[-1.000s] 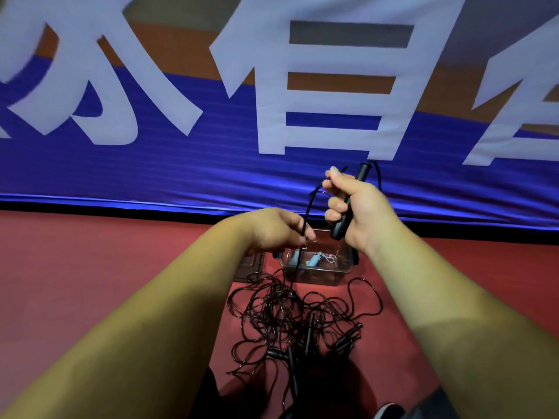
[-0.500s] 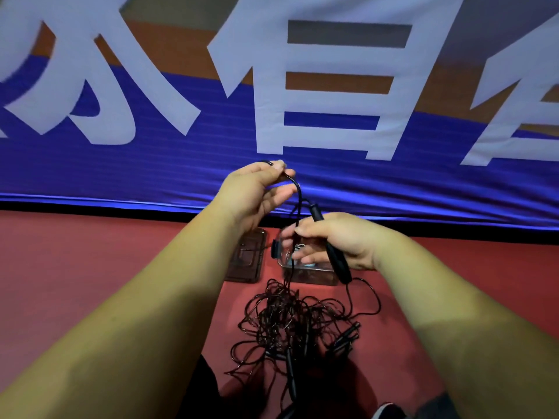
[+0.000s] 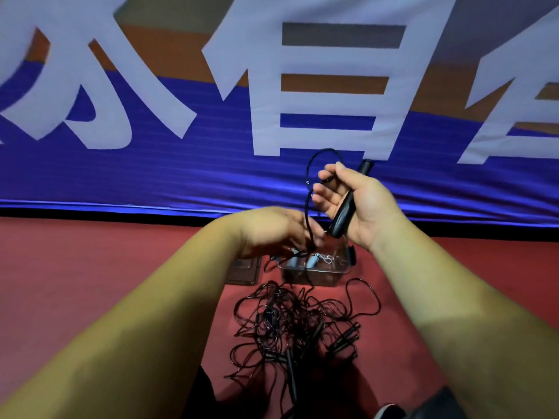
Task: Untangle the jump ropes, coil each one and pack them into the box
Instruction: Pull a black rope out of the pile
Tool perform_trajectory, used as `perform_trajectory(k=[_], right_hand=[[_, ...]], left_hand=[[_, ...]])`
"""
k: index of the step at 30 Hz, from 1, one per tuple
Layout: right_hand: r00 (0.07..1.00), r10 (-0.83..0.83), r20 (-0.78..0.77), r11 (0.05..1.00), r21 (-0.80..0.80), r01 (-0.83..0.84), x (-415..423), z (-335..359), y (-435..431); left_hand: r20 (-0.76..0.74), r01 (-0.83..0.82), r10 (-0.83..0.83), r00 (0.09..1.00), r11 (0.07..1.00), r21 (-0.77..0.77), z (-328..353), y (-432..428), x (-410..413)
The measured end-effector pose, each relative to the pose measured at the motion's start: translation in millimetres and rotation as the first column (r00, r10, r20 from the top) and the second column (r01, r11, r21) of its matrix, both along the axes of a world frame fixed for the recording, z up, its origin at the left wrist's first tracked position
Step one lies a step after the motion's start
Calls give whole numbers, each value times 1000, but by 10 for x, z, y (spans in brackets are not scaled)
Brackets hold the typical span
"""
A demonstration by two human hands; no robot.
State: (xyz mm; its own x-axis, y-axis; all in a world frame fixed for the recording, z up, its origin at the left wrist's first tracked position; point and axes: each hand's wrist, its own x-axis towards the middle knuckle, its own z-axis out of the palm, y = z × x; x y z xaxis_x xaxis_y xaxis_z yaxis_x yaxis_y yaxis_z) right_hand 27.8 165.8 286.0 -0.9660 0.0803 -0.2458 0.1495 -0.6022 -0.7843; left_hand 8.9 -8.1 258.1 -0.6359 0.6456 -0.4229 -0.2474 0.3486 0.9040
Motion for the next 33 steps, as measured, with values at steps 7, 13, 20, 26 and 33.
perform_trajectory(k=[7, 13, 20, 26, 33], right_hand=[[995, -47, 91, 953, 301, 18, -113, -149, 99], [789, 359, 499, 697, 419, -582, 104, -307, 92], [810, 465, 357, 669, 457, -586, 166, -263, 16], [932, 270, 244, 907, 260, -331, 84, -135, -9], [990, 63, 126, 997, -49, -58, -29, -60, 38]], left_hand=[[-14, -55, 55, 998, 998, -15, -23, 17, 8], [185, -558, 528, 829, 755, 344, 192, 18, -151], [447, -769, 627, 638, 496, 402, 121, -130, -352], [293, -519, 445, 847, 813, 266, 135, -33, -234], [31, -61, 60, 998, 998, 18, -103, 49, -35]])
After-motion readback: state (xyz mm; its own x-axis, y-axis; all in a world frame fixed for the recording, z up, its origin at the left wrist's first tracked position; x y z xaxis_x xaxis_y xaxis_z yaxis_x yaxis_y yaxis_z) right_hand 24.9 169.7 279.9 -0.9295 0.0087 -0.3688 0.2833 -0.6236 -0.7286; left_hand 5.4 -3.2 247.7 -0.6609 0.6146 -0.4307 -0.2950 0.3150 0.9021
